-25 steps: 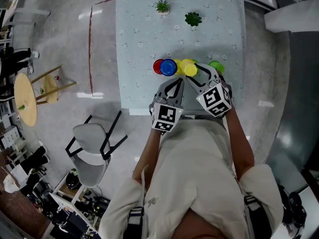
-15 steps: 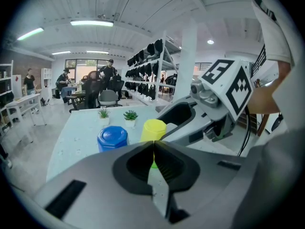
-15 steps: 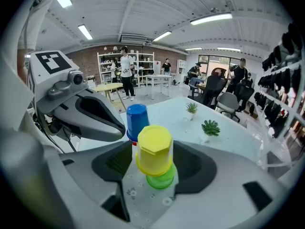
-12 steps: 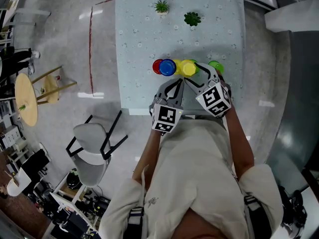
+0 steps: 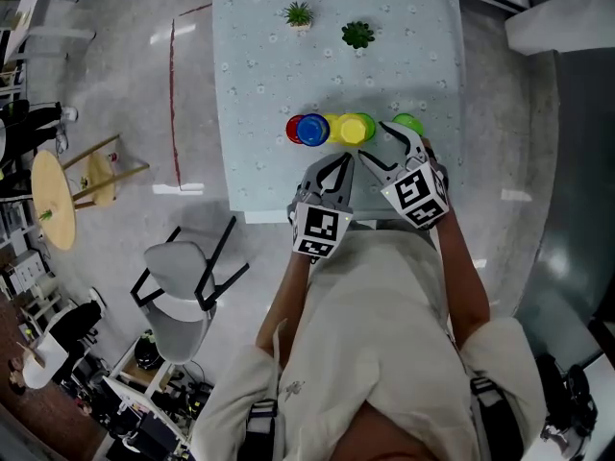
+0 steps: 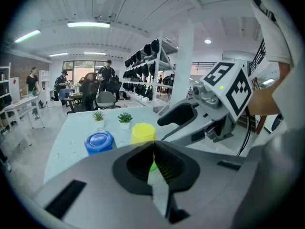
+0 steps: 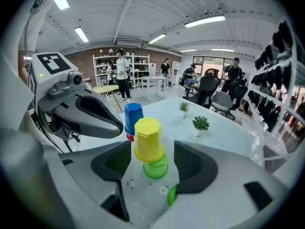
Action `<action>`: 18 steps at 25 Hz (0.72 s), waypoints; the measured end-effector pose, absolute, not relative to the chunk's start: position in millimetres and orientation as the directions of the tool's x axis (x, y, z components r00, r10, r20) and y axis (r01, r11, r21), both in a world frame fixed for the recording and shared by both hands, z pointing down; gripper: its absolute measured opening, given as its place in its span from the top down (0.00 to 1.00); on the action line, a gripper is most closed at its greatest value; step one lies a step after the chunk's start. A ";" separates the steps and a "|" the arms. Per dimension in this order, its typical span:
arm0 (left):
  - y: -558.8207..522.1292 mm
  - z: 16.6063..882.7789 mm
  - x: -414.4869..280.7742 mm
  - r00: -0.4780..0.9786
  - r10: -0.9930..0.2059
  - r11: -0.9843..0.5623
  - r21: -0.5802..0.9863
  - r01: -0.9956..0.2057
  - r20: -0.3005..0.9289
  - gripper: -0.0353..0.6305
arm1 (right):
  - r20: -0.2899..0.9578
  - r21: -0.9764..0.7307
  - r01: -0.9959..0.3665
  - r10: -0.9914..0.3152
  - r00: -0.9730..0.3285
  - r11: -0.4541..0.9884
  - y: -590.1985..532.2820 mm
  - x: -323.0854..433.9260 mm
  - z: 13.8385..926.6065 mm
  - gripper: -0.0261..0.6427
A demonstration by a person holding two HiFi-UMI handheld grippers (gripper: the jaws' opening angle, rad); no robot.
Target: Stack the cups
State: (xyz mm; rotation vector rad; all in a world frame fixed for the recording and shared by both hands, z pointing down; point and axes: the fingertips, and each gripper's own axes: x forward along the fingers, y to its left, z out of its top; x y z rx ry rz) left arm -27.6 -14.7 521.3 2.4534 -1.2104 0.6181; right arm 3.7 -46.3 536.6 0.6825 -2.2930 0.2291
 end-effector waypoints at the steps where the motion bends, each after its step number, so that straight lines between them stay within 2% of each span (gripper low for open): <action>1: -14.4 520.7 -24.5 0.547 -0.659 -0.586 0.104 -0.804 0.517 0.92 | 0.689 0.033 -0.542 -0.412 -0.596 0.839 -46.0 8.0 536.4 0.54; 18: -15.1 532.1 29.9 0.572 -0.611 -0.623 0.113 -0.774 0.547 0.92 | 0.700 0.028 -0.650 -0.479 -0.530 0.760 -48.6 79.5 554.1 0.55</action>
